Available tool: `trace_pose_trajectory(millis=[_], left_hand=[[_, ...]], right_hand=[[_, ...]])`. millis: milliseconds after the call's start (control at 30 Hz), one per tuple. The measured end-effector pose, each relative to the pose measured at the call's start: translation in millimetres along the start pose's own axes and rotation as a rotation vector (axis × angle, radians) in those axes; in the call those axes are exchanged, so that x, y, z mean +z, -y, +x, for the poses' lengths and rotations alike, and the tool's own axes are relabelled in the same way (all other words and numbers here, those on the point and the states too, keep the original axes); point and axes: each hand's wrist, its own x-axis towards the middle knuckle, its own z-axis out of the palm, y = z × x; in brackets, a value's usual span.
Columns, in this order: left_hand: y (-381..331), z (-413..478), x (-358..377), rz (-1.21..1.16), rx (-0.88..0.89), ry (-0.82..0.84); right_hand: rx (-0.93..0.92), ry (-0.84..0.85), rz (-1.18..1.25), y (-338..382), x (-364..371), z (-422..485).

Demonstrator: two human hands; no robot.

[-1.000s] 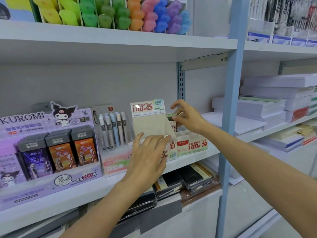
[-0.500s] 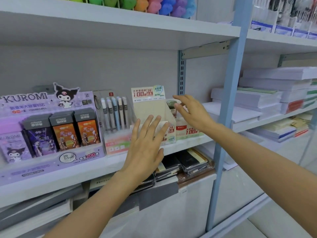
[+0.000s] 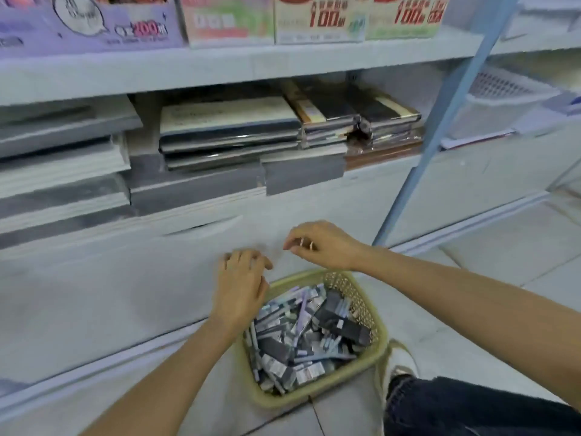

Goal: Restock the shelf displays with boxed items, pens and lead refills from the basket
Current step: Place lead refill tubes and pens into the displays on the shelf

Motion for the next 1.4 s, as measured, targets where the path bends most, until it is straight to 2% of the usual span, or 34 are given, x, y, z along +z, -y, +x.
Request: trace_pose_trajectory(millis=[67, 167, 233, 367, 467, 567, 633, 700, 733, 800, 867, 933, 1033, 1100, 1133, 1267, 1333, 1400], left_hand=[[14, -34, 37, 0.039, -0.068, 0.243], [28, -71, 76, 0.016, -0.129, 0.488], [34, -87, 91, 0.008, -0.135, 0.586], [42, -103, 108, 0.055, -0.092, 0.674], [42, -107, 108, 0.062, -0.049, 0.628], [45, -111, 114, 0.029, 0.032, 0.420], [42, -107, 112, -0.005, -0.047, 0.414], [34, -97, 110, -0.099, -0.180, 0.404], [29, -91, 110, -0.179, -0.234, 0.385], [16, -78, 110, -0.486, -0.320, 0.352], [6, -64, 111, -0.719, -0.404, 0.391], [5, -54, 112, -0.717, -0.427, 0.435], [14, -52, 110, -0.809, -0.580, 0.398], [20, -56, 109, -0.927, -0.696, 0.429], [21, -58, 110, -0.955, -0.716, 0.497], [12, -61, 111, -0.991, -0.526, 0.877], [9, -61, 112, -1.140, -0.563, 0.902], [11, -60, 112, -1.174, -0.637, 0.828]], right_hand=[[0.102, 0.201, 0.001, -23, 49, -8], [0.277, 0.351, 0.019, -56, 107, -27], [0.405, 0.371, -0.009, -79, 136, -43], [0.697, 0.353, -0.109, -116, 171, -80], [0.674, 0.416, -0.055, -127, 183, -95], [0.600, 0.401, 0.084, -126, 186, -92], [0.550, 0.366, 0.168, -117, 180, -82], [0.530, 0.275, 0.355, -104, 168, -69], [0.505, 0.258, 0.438, -95, 161, -61], [0.409, 0.359, 0.543, -76, 149, -46], [0.315, 0.516, 0.545, -60, 147, -34], [0.290, 0.569, 0.550, -56, 151, -31], [0.417, 0.579, 0.600, -66, 150, -41], [0.482, 0.549, 0.619, -77, 146, -50], [0.496, 0.511, 0.650, -82, 146, -53], [0.435, 0.497, 0.724, -75, 152, -48], [0.446, 0.425, 0.762, -75, 155, -44], [0.449, 0.300, 0.614, -89, 155, -48]])
